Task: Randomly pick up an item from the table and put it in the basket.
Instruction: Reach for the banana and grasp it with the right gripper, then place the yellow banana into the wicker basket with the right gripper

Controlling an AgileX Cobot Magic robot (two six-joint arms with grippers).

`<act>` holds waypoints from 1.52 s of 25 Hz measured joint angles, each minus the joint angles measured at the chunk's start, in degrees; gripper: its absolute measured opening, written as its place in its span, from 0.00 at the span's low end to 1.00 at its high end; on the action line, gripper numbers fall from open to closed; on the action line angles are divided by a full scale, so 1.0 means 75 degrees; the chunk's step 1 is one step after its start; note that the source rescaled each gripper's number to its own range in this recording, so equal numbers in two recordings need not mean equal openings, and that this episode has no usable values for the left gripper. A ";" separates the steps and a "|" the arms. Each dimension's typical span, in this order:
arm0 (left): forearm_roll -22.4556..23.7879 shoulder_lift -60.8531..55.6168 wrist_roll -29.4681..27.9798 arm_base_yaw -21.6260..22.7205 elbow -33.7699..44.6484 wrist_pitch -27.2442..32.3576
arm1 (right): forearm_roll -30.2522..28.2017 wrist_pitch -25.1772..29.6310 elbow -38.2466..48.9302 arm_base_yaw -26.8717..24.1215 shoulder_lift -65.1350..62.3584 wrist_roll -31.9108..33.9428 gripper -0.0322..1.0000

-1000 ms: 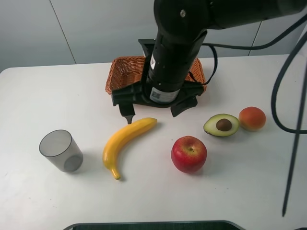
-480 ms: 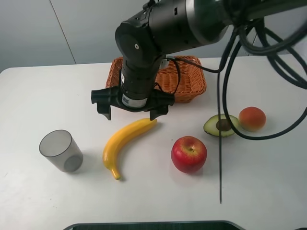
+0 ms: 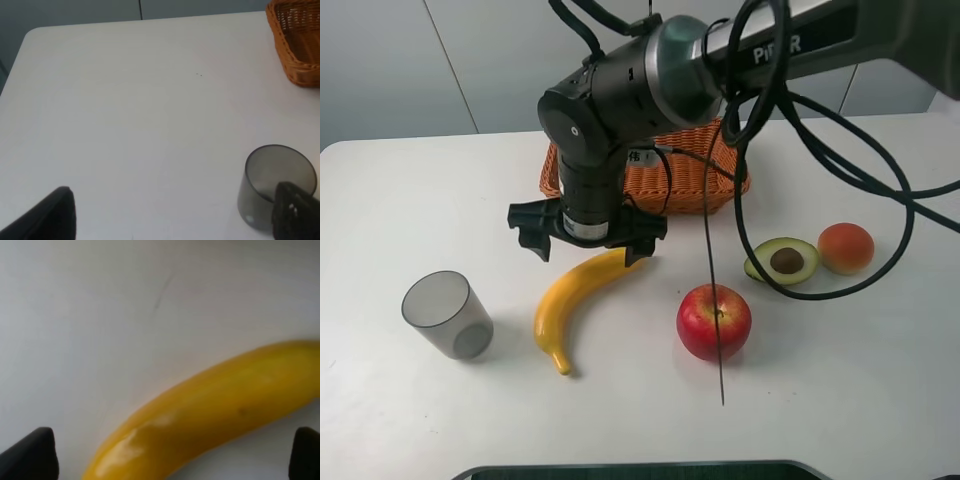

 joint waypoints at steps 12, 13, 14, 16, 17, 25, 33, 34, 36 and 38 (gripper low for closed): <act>0.0000 0.0000 0.0000 0.0000 0.0000 0.0000 | 0.0010 -0.0272 0.0000 0.0000 0.0360 0.0814 1.00; 0.0000 0.0000 0.0000 0.0000 0.0000 0.0000 | 0.0023 -0.0271 0.0000 0.0000 0.0412 0.0831 1.00; 0.0000 0.0000 0.0000 0.0000 0.0000 0.0000 | 0.0042 -0.0271 0.0000 0.0000 0.0461 0.0831 1.00; 0.0000 0.0000 0.0000 0.0000 0.0000 0.0000 | 0.0112 -0.0292 0.0000 0.0000 0.0544 0.0831 1.00; 0.0000 0.0000 0.0000 0.0000 0.0000 0.0000 | 0.0172 -0.0292 0.0000 0.0000 0.0584 0.0831 1.00; 0.0000 0.0000 0.0000 0.0000 0.0000 0.0000 | 0.0451 -0.0350 -0.0014 0.0000 0.0727 0.0621 0.56; 0.0000 0.0000 0.0000 0.0000 0.0000 0.0000 | 0.0404 -0.0350 -0.0014 0.0000 0.0740 0.0697 0.04; 0.0000 0.0000 0.0000 0.0000 0.0000 0.0000 | 0.0391 -0.0350 -0.0014 0.0000 0.0740 0.0697 0.04; 0.0000 0.0000 0.0000 0.0000 0.0000 0.0000 | 0.0391 -0.0350 -0.0014 0.0000 0.0740 0.0697 0.04; 0.0000 0.0000 0.0000 0.0000 0.0000 0.0000 | 0.0391 -0.0350 -0.0014 0.0000 0.0740 0.0710 0.04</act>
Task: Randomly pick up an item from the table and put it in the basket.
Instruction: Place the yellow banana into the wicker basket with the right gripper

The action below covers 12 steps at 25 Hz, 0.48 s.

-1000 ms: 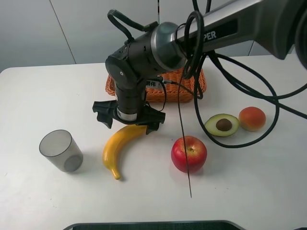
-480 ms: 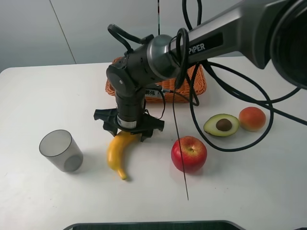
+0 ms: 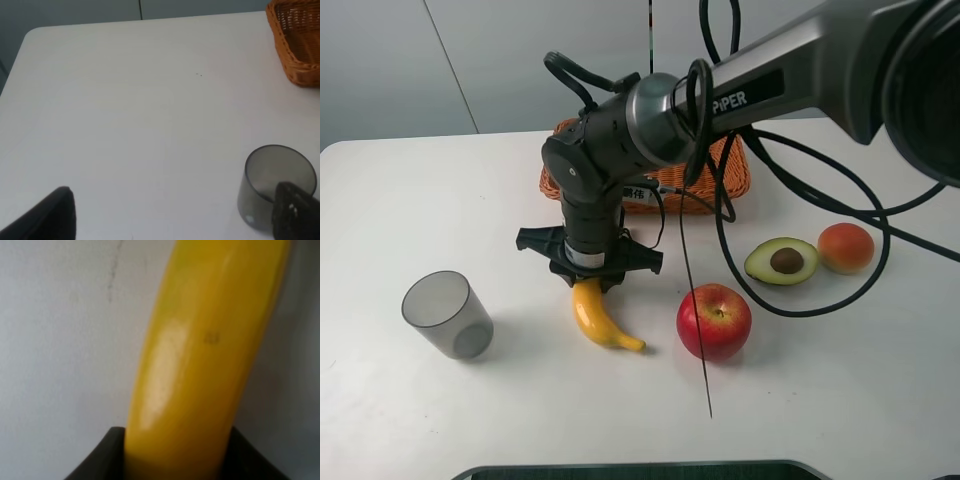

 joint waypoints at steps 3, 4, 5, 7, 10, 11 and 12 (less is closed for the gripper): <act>0.0000 0.0000 0.0000 0.0000 0.0000 0.0000 | 0.0019 0.0000 0.0000 0.0000 0.0000 0.0000 0.04; 0.0000 0.0000 0.0000 0.0000 0.0000 0.0000 | 0.0062 0.0000 0.0000 0.0000 0.0000 -0.0049 0.04; 0.0000 0.0000 0.0000 0.0000 0.0000 0.0000 | 0.0148 0.0021 0.0000 0.0000 -0.0015 -0.0135 0.04; 0.0000 0.0000 0.0000 0.0000 0.0000 0.0000 | 0.0559 0.0072 0.0000 0.0000 -0.0082 -0.0517 0.04; 0.0000 0.0000 0.0000 0.0000 0.0000 0.0000 | 0.1255 0.0236 0.0000 0.0000 -0.0322 -0.1329 0.04; 0.0000 0.0000 0.0000 0.0000 0.0000 0.0000 | 0.1474 0.0276 0.0000 0.0000 -0.0409 -0.1711 0.04; 0.0000 0.0000 0.0000 0.0000 0.0000 0.0000 | 0.1642 0.0376 0.0000 0.0000 -0.0516 -0.2097 0.04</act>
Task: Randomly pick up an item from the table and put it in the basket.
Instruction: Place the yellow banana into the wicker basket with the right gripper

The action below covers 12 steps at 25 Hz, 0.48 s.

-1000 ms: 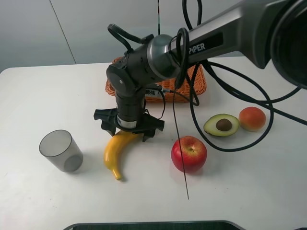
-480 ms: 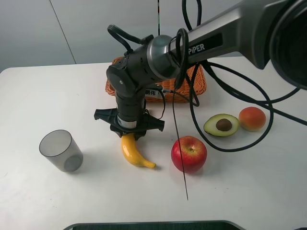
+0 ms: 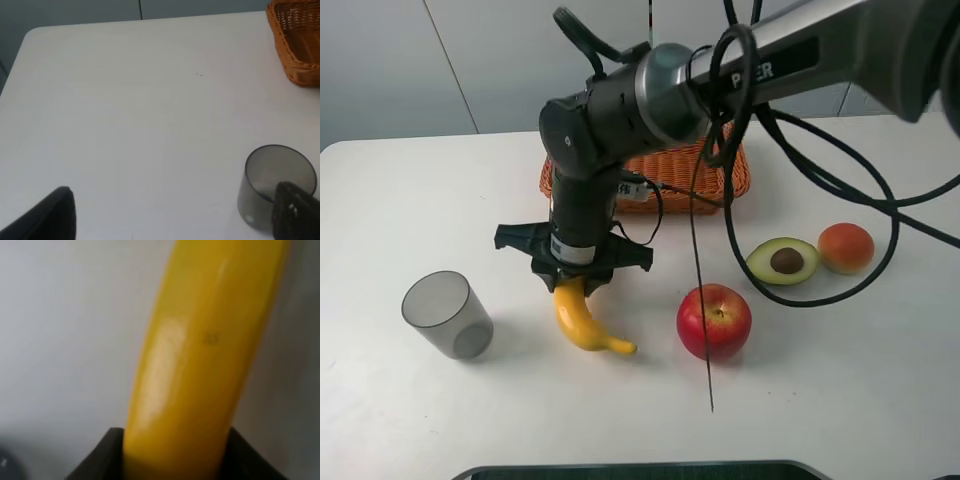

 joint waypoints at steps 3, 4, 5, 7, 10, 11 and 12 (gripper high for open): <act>0.0000 0.0000 0.0000 0.0000 0.0000 0.0000 | 0.0299 0.0357 0.0000 0.0000 -0.0355 -0.1166 0.04; 0.0000 0.0000 0.0000 0.0000 0.0000 0.0000 | 0.0318 0.0499 -0.0019 0.0000 -0.0483 -0.1516 0.04; 0.0000 0.0000 0.0000 0.0000 0.0000 0.0000 | 0.0340 0.0655 -0.0018 0.0000 -0.0609 -0.1945 0.04; 0.0000 0.0000 0.0000 0.0000 0.0000 0.0000 | 0.0263 0.0936 -0.0072 0.0000 -0.0805 -0.2694 0.04; 0.0000 0.0000 0.0000 0.0000 0.0000 0.0000 | -0.0107 0.1448 -0.0276 -0.0072 -0.0984 -0.3386 0.04; 0.0000 0.0000 0.0000 0.0000 0.0000 0.0000 | -0.0287 0.1635 -0.0389 -0.0120 -0.1020 -0.3547 0.04; 0.0000 0.0000 0.0000 0.0000 0.0000 0.0000 | -0.0444 0.1834 -0.0501 -0.0146 -0.1035 -0.3771 0.04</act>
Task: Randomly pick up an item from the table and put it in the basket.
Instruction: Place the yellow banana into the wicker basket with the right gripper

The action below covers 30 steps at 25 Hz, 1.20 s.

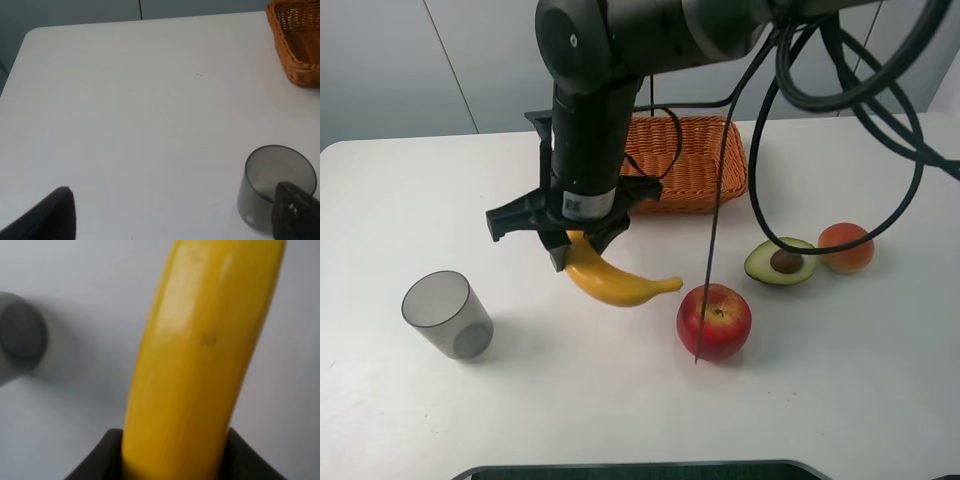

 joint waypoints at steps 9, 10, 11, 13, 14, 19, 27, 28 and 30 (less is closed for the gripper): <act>0.0000 0.0000 0.0000 0.0000 0.0000 0.0000 | -0.1049 0.0515 -0.1137 -0.0480 0.0000 -0.2196 0.04; 0.0000 0.0000 0.0000 0.0000 0.0000 0.0000 | -0.1147 0.0476 -0.1196 -0.0559 0.0000 -0.2416 0.04; 0.0000 0.0000 0.0043 0.0000 0.0000 0.0000 | -0.1288 0.0402 -0.1234 -0.0630 0.0000 -0.2695 0.04; 0.0000 0.0000 0.0043 0.0000 0.0000 0.0000 | -0.1608 0.0236 -0.1262 -0.0813 0.0000 -0.3239 0.04; 0.0000 0.0000 0.0043 0.0000 0.0000 0.0000 | -0.1836 0.0139 -0.1262 -0.0906 0.0000 -0.3397 0.04; 0.0000 0.0000 0.0043 0.0000 0.0000 0.0000 | -0.2680 -0.0615 -0.1262 -0.1270 0.0000 -0.3750 0.04; 0.0000 0.0000 0.0000 0.0000 0.0000 0.0000 | -0.3559 -0.1611 -0.1280 -0.1591 0.0323 -0.3807 0.04; 0.0000 0.0000 0.0000 0.0000 0.0000 0.0000 | -0.3716 -0.1623 -0.1280 -0.1593 0.0429 -0.3807 0.04; 0.0000 0.0000 0.0000 0.0000 0.0000 0.0000 | -0.3907 -0.1623 -0.1280 -0.1622 0.0637 -0.3807 0.04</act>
